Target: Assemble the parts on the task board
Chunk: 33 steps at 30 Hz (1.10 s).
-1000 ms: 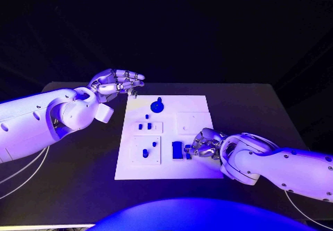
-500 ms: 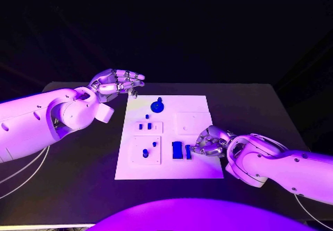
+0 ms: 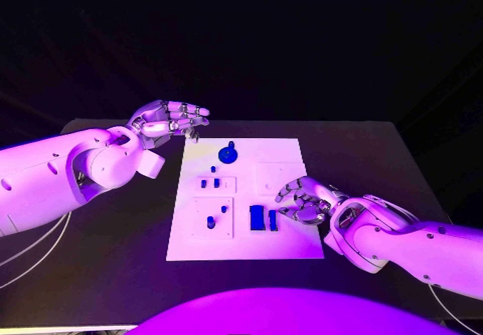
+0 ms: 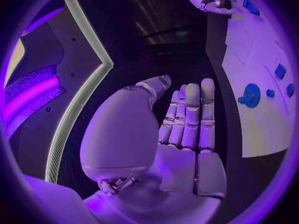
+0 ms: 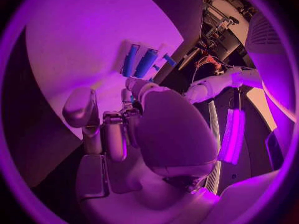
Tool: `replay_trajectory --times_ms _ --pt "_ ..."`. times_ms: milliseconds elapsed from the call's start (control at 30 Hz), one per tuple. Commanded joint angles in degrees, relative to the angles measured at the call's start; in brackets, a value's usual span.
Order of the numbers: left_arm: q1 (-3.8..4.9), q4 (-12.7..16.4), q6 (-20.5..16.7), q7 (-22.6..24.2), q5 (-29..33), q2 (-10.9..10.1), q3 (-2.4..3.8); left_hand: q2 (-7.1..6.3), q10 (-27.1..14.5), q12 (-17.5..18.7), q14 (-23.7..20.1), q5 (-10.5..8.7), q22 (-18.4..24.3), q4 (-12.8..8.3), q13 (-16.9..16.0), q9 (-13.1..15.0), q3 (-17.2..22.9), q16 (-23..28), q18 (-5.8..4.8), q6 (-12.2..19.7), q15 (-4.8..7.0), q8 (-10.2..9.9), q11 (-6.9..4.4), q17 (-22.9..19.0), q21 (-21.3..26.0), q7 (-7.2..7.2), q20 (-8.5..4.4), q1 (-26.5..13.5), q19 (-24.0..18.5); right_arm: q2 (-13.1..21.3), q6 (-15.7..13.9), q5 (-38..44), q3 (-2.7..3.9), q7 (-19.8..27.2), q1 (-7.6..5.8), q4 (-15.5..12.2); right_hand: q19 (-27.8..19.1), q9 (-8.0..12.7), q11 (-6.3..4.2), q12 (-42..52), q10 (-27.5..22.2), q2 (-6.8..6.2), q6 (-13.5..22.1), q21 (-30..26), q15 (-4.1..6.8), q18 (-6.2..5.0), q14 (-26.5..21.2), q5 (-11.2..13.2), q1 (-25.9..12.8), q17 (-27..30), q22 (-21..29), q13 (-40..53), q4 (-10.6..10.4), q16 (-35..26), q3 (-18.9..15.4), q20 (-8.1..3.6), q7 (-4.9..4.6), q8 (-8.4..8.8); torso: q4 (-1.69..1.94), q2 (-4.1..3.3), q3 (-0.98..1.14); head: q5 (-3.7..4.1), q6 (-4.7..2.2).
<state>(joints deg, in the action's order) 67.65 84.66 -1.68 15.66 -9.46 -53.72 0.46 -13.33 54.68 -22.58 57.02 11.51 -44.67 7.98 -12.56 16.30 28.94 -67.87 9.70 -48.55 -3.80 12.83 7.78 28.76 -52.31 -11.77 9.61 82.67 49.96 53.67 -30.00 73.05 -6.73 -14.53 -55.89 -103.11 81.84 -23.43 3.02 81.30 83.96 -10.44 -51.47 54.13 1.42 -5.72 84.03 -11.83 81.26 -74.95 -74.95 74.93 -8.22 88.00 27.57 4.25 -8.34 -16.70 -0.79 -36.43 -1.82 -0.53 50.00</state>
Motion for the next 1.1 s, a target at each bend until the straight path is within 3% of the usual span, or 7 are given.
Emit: replay_trajectory --times_ms 33,300,700,900,1100 --pt "0.02 0.12 0.89 0.32 0.17 0.04 0.03 0.32 -0.39 -0.18 -0.10 0.13 0.05 0.03 -0.09 -0.09 -0.29 0.20 0.83 0.31 -0.09 0.30 0.15 -0.01 0.36 0.06 -0.13 -0.33 0.36 -0.46 1.48 1.56 -0.02 3.38 0.53 0.66 0.06 0.75 0.23 0.21 0.42 0.26 -1.12 0.48 -0.39 0.14 4.87 -2.04 0.84 -9.84 -4.53 8.57 1.68 0.23 2.73 0.35 0.02 0.80 0.09 -0.08 -0.02 -0.06 0.00" --pt "0.02 0.19 0.89 0.30 0.16 -0.03 0.03 0.32 -0.39 -0.18 -0.10 0.13 0.05 0.03 -0.09 -0.09 -0.29 0.20 0.83 0.31 -0.09 0.30 0.15 -0.01 0.36 0.06 -0.13 -0.33 0.36 -1.36 3.70 1.75 -0.07 2.36 1.20 1.63 0.06 1.28 0.08 0.44 0.61 0.56 -2.75 0.96 -0.30 0.19 4.90 -2.64 -0.44 -9.99 -5.08 8.65 3.08 0.29 4.91 0.30 0.24 1.15 0.02 -0.11 -0.04 -0.13 0.00" --pt "0.02 0.12 0.77 0.24 0.16 -0.19 0.03 0.32 -0.39 -0.18 -0.10 0.13 0.05 0.03 -0.09 -0.09 -0.29 0.20 0.83 0.31 -0.09 0.30 0.15 -0.01 0.36 0.06 -0.13 -0.33 0.36 -1.78 5.09 1.73 -0.10 2.05 1.37 1.22 0.09 1.31 -0.29 0.77 0.89 0.96 -4.25 1.24 -0.02 0.20 4.93 -2.50 -2.82 -10.11 -5.42 8.82 3.31 0.33 5.27 0.16 0.74 0.84 -0.02 -0.07 0.00 -0.23 0.00" --pt "0.02 0.07 0.74 0.21 0.16 -0.23 0.03 0.38 -0.43 -0.30 -0.11 0.14 0.11 0.09 -0.11 -0.13 -0.31 0.21 0.84 0.39 -0.08 0.35 0.13 -0.01 0.47 0.06 -0.13 -0.23 0.41 -1.70 4.16 1.72 -0.10 1.79 1.39 1.06 0.13 1.31 -0.40 0.82 0.95 1.16 -4.43 1.39 0.05 0.22 4.94 -2.47 -3.52 -10.15 -5.50 8.84 3.18 0.35 5.25 0.11 0.86 0.80 -0.01 -0.05 0.00 -0.24 0.00" --pt "0.02 0.04 0.74 0.18 0.16 -0.24 0.02 0.38 -0.43 -0.30 -0.11 0.14 0.11 0.09 -0.11 -0.13 -0.31 0.21 0.84 0.39 -0.08 0.35 0.13 -0.01 0.47 0.06 -0.13 -0.23 0.41 -1.58 0.67 1.98 -0.10 1.18 1.39 1.34 0.03 1.76 -0.15 0.38 0.62 0.49 -3.22 0.89 -0.10 0.20 4.94 -2.08 -5.50 -10.15 -5.46 8.48 2.79 0.35 4.90 0.16 0.53 1.69 -0.01 -0.05 0.01 -0.26 0.00"
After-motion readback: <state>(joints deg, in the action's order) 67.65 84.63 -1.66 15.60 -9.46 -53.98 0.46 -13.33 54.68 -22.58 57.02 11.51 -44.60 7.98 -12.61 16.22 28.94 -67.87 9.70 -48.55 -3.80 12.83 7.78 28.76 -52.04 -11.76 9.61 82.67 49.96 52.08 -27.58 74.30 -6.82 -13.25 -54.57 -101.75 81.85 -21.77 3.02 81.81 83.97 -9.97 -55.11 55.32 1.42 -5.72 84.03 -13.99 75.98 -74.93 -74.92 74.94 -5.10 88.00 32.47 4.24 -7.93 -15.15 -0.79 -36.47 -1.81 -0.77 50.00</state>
